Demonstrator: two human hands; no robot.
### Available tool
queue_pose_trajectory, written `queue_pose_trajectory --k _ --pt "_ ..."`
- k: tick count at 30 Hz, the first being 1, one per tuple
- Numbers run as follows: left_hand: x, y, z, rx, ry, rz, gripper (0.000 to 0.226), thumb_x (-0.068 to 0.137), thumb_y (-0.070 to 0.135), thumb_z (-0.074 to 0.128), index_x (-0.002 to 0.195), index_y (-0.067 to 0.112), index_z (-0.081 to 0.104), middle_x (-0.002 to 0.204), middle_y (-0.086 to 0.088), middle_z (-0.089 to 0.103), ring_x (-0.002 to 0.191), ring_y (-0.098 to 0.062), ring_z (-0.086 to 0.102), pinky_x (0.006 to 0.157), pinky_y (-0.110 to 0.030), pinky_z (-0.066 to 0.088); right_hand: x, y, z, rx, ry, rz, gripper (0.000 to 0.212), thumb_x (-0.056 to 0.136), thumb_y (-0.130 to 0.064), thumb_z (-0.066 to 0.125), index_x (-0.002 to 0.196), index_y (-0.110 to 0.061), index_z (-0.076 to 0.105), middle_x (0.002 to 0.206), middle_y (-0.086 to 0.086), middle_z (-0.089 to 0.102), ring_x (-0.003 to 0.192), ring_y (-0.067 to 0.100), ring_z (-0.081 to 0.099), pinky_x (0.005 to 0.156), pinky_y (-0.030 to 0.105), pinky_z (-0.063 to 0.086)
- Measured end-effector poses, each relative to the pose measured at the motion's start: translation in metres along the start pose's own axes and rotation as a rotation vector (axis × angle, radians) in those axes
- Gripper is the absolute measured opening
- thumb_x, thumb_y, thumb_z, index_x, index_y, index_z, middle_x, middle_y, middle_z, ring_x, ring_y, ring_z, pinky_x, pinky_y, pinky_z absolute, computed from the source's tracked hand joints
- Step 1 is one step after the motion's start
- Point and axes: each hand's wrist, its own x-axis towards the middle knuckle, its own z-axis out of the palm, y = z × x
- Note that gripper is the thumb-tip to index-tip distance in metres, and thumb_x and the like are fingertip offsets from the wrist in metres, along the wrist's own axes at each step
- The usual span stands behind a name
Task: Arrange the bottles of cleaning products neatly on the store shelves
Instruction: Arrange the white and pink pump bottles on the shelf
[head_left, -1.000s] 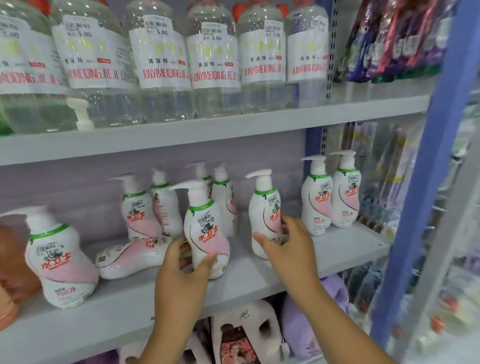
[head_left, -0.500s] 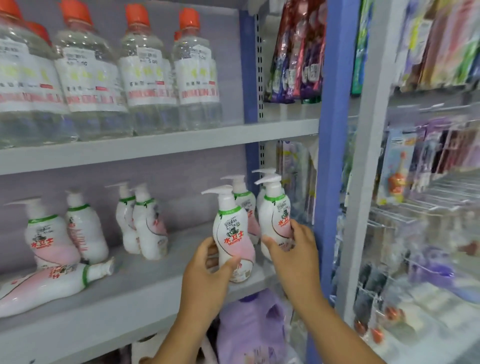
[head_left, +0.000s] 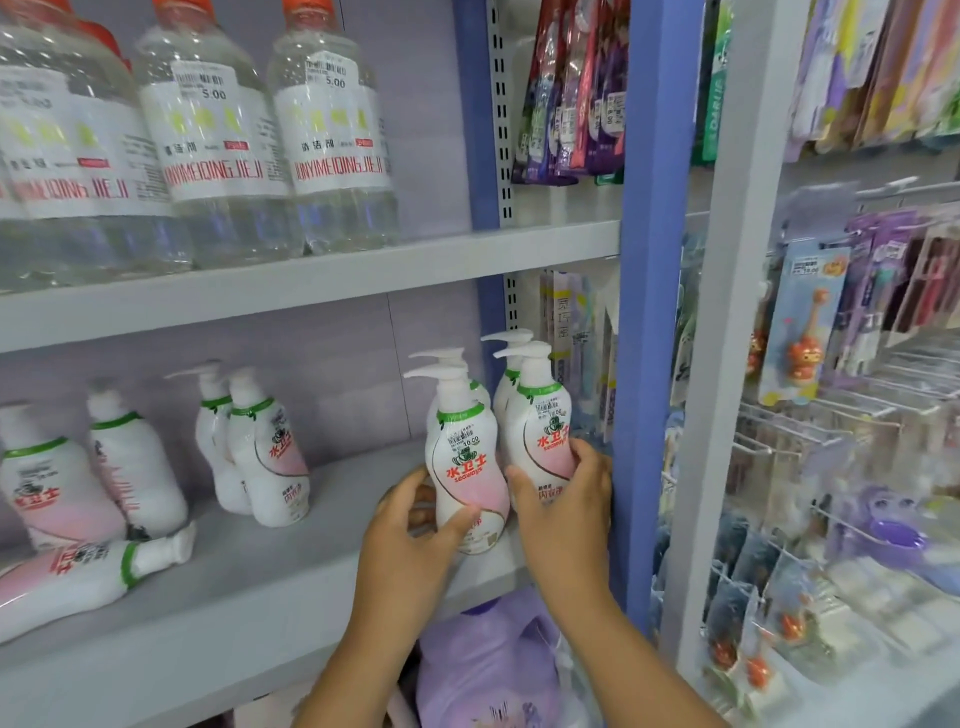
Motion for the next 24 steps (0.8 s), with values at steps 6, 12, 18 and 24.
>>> queue_pose_trajectory --k 6,12,18,24 --pt "0.001 0.001 0.005 -0.026 0.004 -0.022 0.039 0.08 0.017 0.084 0.1 0.04 0.059 0.105 0.017 0.069 0.087 0.015 0.063 0.069 -0.002 0.047 0.002 0.0 0.0 0.089 0.005 0.034 0.065 0.087 -0.034 0.076 0.141 -0.018 0.042 0.134 -0.005 0.051 0.121 0.017 0.054 0.103 0.037 0.047" --pt "0.0 0.0 0.007 -0.018 0.0 -0.019 0.038 0.08 0.02 0.085 0.1 0.04 0.061 0.104 0.017 0.07 0.087 0.013 0.065 0.068 -0.003 0.048 0.0 0.007 -0.002 0.111 -0.05 -0.016 0.057 0.096 -0.026 0.066 0.146 -0.023 0.04 0.142 -0.004 0.049 0.125 0.009 0.049 0.107 0.038 0.046" --pt "-0.002 0.003 0.009 -0.006 0.004 -0.009 0.038 0.08 0.023 0.085 0.105 0.039 0.061 0.108 0.016 0.07 0.09 0.012 0.064 0.071 -0.003 0.048 -0.006 0.005 -0.006 0.078 -0.101 -0.01 0.07 0.098 -0.032 0.062 0.156 -0.024 0.025 0.158 0.0 0.034 0.144 0.018 0.036 0.116 0.039 0.038" --pt "-0.011 -0.007 -0.065 0.067 0.277 0.026 0.041 0.084 0.036 0.078 0.122 0.031 0.062 0.116 0.017 0.066 0.105 -0.002 0.064 0.089 -0.023 0.05 -0.1 -0.024 -0.009 0.217 -0.108 -0.302 0.066 0.086 -0.027 0.072 0.146 -0.024 0.043 0.152 -0.009 0.038 0.144 0.005 0.035 0.11 0.007 0.026"
